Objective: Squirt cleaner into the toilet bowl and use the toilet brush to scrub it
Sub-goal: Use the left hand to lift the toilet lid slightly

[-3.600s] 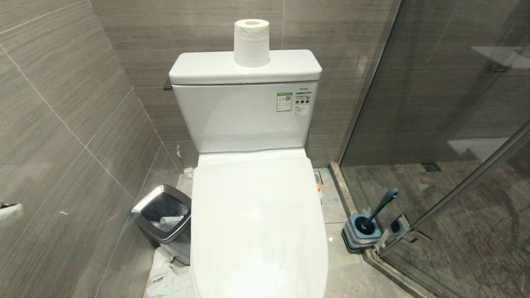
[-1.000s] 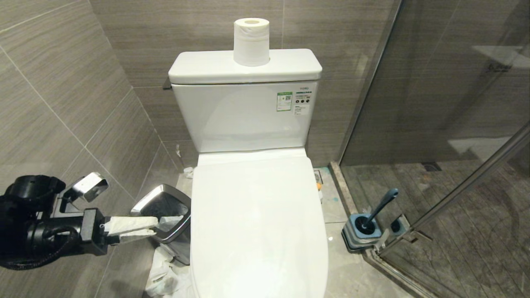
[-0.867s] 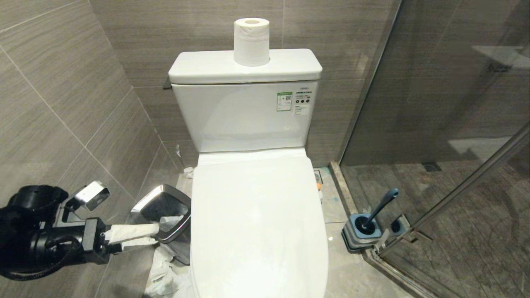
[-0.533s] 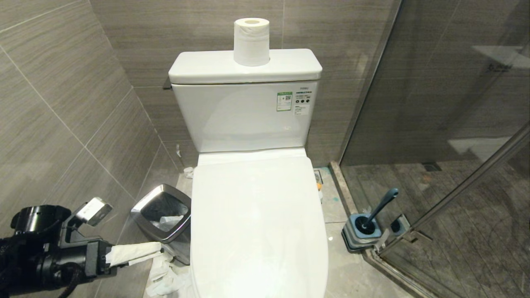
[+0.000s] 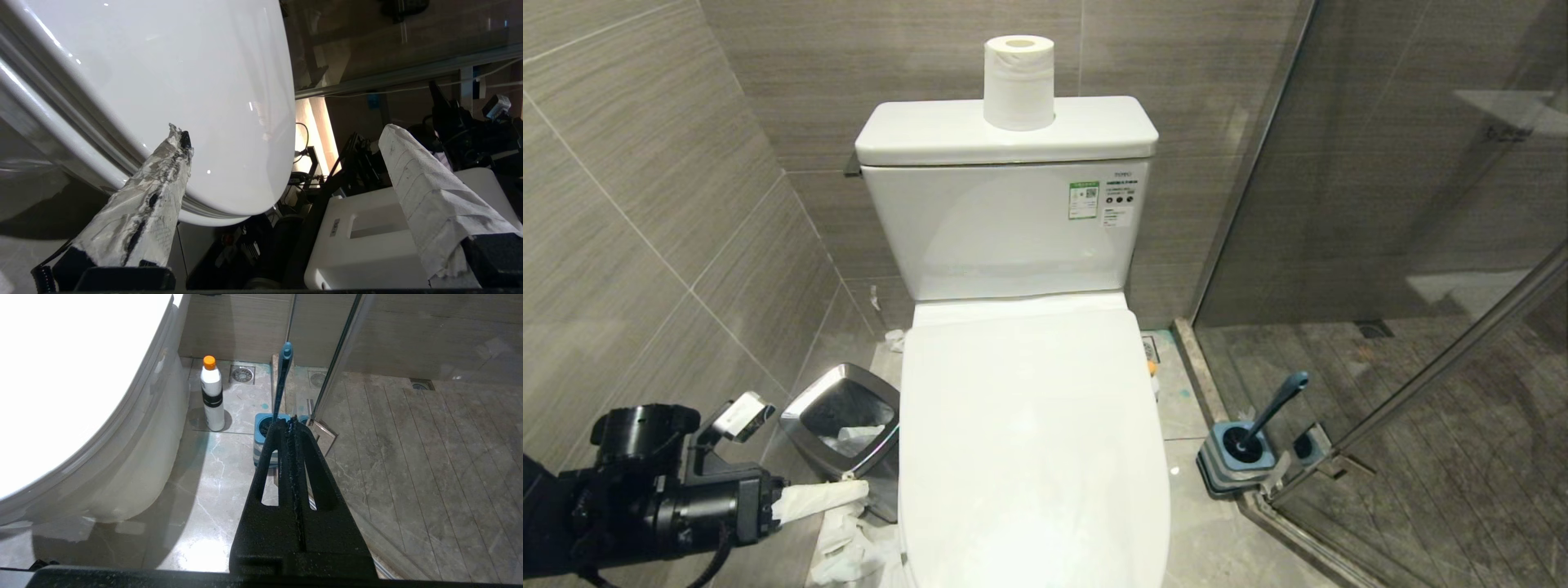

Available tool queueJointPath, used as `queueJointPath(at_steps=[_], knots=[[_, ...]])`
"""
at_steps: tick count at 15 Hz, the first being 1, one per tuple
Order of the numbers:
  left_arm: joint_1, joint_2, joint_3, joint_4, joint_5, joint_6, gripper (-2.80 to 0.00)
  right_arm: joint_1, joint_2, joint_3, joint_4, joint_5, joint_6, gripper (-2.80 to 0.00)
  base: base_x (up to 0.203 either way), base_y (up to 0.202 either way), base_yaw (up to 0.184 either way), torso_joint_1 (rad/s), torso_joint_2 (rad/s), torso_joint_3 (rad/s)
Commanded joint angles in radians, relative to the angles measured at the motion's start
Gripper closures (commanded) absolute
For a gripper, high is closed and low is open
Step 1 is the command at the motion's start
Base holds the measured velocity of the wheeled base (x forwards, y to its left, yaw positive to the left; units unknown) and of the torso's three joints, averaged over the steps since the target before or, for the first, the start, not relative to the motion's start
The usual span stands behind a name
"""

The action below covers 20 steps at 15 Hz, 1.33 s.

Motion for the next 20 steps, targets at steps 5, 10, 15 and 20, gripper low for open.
queueJointPath(at_steps=[5,10,15,20], knots=[[0.047,0.026,-0.092,0.036,-0.012,-0.061,-2.80,0.000,0.002,-0.001,0.000,0.001,-0.001,0.00,0.000,0.000,0.000,0.000,0.00,0.000],[0.049,-0.022,-0.057,0.039,-0.013,-0.079,-2.80,0.000,0.002,-0.001,0.000,0.000,-0.001,0.00,0.000,0.000,0.000,0.000,0.00,0.000],[0.078,-0.041,-0.049,0.052,-0.012,-0.109,-2.80,0.001,0.002,0.000,0.000,0.001,-0.001,0.00,0.000,0.000,0.000,0.000,0.00,0.000],[0.105,-0.047,-0.051,0.083,-0.006,-0.109,-2.80,0.000,0.002,0.000,0.000,0.000,-0.001,0.00,0.000,0.000,0.000,0.000,0.00,-0.064]])
